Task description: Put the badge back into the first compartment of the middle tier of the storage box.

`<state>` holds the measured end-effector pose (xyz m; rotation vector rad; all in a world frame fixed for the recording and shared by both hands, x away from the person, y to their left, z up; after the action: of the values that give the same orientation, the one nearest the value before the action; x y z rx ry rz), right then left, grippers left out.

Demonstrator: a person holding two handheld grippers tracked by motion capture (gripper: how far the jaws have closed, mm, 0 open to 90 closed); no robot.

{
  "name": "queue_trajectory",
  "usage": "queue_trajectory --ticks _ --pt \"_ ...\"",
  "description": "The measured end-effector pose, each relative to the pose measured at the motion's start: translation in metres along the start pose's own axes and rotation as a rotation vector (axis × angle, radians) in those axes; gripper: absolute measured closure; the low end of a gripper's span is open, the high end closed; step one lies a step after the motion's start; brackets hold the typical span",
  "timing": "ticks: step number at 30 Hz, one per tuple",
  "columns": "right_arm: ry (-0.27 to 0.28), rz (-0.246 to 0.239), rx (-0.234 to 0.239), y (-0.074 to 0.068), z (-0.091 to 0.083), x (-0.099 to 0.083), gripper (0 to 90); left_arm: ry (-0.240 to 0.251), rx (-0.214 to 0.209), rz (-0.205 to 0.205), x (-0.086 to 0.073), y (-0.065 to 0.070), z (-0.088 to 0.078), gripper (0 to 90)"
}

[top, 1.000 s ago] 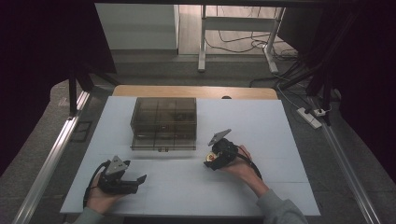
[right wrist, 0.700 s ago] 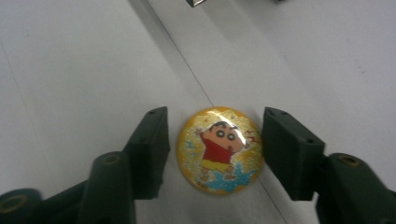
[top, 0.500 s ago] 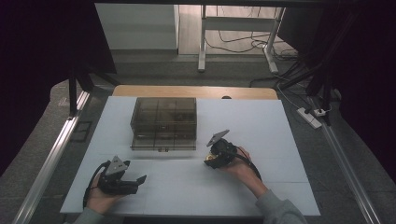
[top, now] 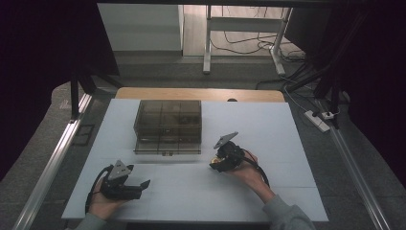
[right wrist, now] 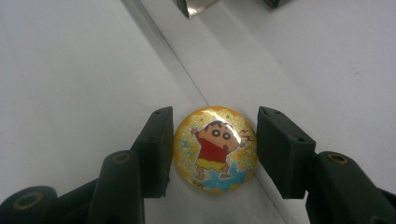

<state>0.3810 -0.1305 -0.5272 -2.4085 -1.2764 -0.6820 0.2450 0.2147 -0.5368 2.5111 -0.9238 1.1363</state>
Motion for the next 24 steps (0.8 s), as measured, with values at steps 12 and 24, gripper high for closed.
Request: queue_trajectory --ticks 12,24 --pt "0.154 0.055 0.021 0.005 -0.018 0.004 47.3 -0.002 -0.003 0.002 0.001 0.0 0.001 15.1" --pt "0.275 0.088 0.051 0.006 -0.032 0.008 47.3 -0.001 -0.004 -0.002 0.0 -0.001 0.002 15.1"
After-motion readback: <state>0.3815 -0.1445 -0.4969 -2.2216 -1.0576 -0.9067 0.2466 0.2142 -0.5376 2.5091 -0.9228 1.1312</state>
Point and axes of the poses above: each handheld gripper's, and its own axes: z roughly forward along the jaws, x roughly out of its top, y roughly to its right, the point moved 2 cm from there along z, roughly forward along the jaws, and after that the axes turned 6 degrees about z, right-handed, at the moved point
